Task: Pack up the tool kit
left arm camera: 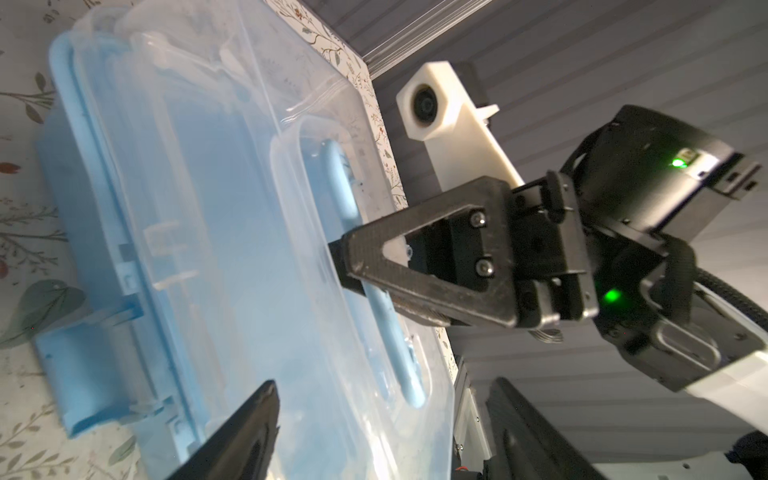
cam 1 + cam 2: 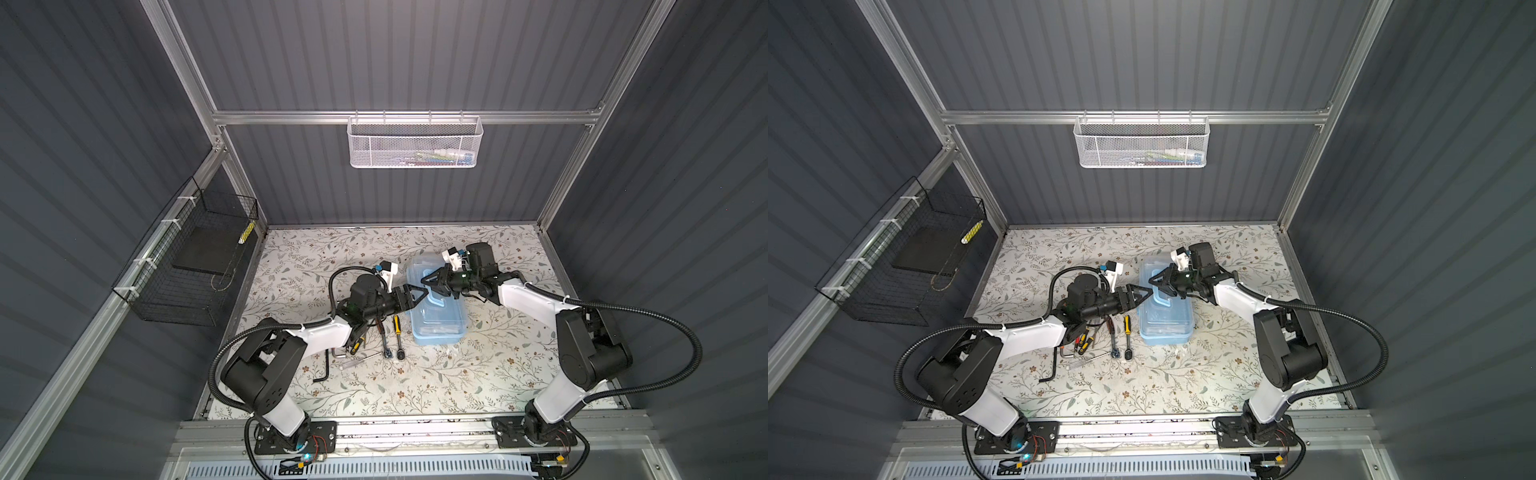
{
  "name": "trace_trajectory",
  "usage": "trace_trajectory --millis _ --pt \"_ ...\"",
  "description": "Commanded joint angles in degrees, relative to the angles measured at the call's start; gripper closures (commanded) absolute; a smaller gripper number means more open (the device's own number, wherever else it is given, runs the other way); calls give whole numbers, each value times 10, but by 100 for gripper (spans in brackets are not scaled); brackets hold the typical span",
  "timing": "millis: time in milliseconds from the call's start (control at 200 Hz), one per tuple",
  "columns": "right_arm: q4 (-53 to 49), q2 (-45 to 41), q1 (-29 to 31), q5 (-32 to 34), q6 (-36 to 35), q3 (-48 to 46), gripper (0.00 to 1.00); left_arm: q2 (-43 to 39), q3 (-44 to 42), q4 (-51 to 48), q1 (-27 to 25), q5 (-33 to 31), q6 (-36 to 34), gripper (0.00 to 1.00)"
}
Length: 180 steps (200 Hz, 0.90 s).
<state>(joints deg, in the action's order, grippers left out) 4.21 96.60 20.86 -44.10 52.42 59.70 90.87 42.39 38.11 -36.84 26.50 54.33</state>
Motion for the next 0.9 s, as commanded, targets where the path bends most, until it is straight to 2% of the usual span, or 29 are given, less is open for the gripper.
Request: trace_trajectory --millis 0,215,370,535,660,795,895 --pt "61 -17 -3 -50 50 -17 99 -41 -27 9 20 14 10 19" --pt "212 -22 -14 -82 136 -65 100 -88 -28 -51 31 10 -5 13" --pt "330 -29 -25 -81 204 -107 100 -102 -30 -87 33 3 -7 7" --pt "362 -41 -34 -81 222 -122 100 -98 -20 -154 33 -17 -21 5" --pt "367 -37 -36 -92 223 -122 100 -91 -4 -231 34 -54 -48 11" --pt "392 -34 -40 -99 233 -129 100 -66 34 -319 34 -72 -87 24" --pt "401 -29 -43 -103 237 -130 100 -42 68 -364 34 -112 -120 32"
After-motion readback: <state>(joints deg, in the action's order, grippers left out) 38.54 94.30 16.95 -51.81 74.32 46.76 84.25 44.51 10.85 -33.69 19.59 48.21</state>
